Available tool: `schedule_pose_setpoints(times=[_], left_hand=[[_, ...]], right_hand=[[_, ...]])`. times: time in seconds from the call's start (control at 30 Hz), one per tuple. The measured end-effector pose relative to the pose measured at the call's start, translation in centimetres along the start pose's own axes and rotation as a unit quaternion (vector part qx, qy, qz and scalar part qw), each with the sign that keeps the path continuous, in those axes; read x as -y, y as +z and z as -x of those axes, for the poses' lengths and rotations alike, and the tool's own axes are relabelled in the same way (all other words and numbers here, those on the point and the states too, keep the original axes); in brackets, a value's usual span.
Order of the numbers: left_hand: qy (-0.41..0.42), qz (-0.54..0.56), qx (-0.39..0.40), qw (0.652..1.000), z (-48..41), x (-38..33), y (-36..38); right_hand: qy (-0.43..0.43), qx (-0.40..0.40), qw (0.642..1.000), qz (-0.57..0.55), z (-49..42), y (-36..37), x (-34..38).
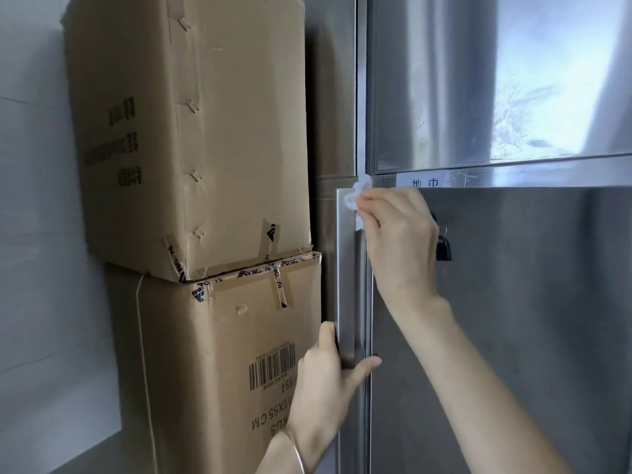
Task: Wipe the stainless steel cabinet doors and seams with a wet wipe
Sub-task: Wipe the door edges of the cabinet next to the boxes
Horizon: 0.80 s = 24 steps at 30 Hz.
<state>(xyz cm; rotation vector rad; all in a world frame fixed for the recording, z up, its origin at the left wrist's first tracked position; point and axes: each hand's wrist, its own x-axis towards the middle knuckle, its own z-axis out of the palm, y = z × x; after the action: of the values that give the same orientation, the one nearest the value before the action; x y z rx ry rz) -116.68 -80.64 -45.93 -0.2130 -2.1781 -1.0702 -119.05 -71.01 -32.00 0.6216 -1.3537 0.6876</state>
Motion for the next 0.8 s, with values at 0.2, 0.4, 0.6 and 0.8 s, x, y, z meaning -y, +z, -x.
schedule_pose_setpoints(times=[0.2, 0.4, 0.6, 0.8], left_hand=[[0.008, -0.003, -0.005, 1.0, 0.0, 0.1, 0.0], [0.004, -0.008, -0.009, 1.0, -0.6, 0.7, 0.2], [0.02, -0.015, -0.017, 1.0, -1.0, 0.8, 0.3], [0.017, 0.036, -0.005, 0.999, -0.9, 1.9, 0.5]], right_hand=[[-0.013, 0.005, 1.0, 0.006, 3.1, -0.7, 0.0], [0.016, 0.029, 0.999, 0.0, 0.4, 0.2, -0.2], [-0.007, 0.076, 0.997, -0.018, 7.9, -2.1, -0.4], [0.032, 0.044, 0.998, -0.015, 2.5, -0.3, -0.6]])
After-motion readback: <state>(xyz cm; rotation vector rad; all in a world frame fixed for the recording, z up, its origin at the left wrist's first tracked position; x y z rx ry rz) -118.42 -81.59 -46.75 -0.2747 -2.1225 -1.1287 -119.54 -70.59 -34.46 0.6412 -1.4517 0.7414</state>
